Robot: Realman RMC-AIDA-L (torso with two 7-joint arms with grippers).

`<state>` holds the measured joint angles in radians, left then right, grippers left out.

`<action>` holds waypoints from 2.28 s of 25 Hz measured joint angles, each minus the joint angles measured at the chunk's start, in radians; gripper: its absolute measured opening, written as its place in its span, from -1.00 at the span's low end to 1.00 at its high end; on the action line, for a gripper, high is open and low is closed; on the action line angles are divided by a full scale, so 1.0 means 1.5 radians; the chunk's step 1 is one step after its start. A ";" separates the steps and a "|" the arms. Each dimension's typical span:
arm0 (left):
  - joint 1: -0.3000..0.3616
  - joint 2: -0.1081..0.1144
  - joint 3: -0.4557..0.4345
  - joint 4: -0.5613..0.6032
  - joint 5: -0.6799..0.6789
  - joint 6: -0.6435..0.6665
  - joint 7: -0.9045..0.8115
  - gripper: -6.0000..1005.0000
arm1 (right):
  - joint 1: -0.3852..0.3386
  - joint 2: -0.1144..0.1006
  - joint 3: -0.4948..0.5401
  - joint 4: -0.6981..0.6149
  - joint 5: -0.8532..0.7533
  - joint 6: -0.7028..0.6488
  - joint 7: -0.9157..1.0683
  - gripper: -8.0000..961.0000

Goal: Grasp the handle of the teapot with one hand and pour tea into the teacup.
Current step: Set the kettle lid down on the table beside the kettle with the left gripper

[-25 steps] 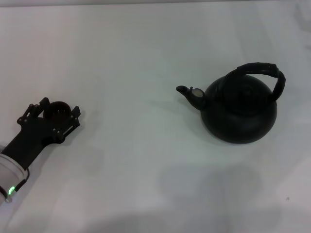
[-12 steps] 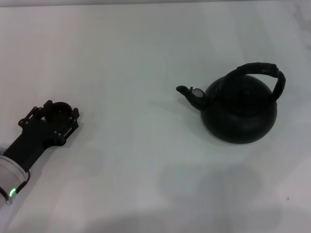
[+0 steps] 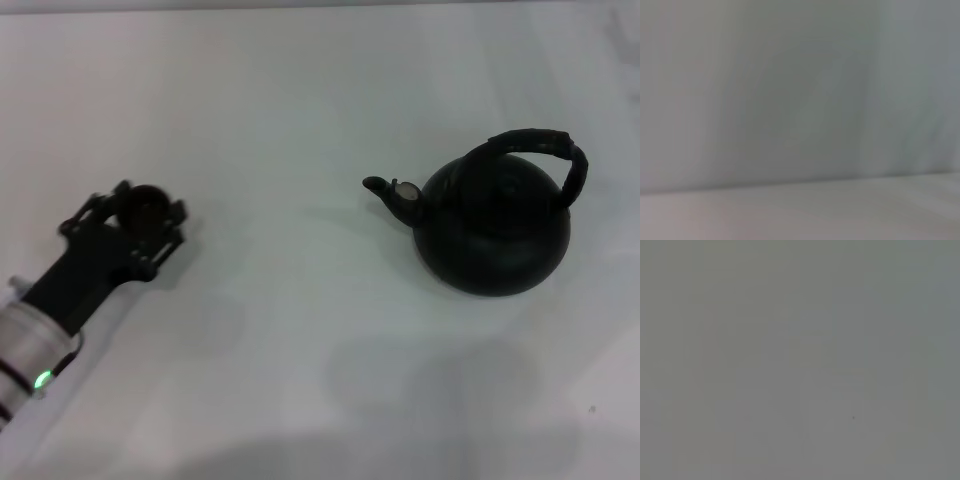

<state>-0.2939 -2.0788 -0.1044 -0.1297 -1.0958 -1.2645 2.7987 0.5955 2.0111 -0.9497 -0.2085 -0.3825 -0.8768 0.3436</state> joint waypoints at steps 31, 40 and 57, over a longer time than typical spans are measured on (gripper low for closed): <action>-0.092 -0.005 0.000 -0.055 0.119 0.123 0.002 0.40 | 0.007 0.003 -0.005 0.002 -0.003 -0.003 0.000 0.79; -0.092 -0.005 0.000 -0.055 0.122 0.143 0.002 0.40 | 0.008 0.003 -0.005 0.001 -0.003 -0.007 0.000 0.79; -0.091 -0.003 -0.001 -0.055 0.135 0.153 0.000 0.40 | 0.007 0.003 -0.005 0.001 -0.002 -0.008 0.003 0.79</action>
<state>-0.4304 -2.0833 -0.1064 -0.2121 -0.8931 -1.0351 2.7994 0.6055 2.0157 -0.9571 -0.2071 -0.3851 -0.8883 0.3476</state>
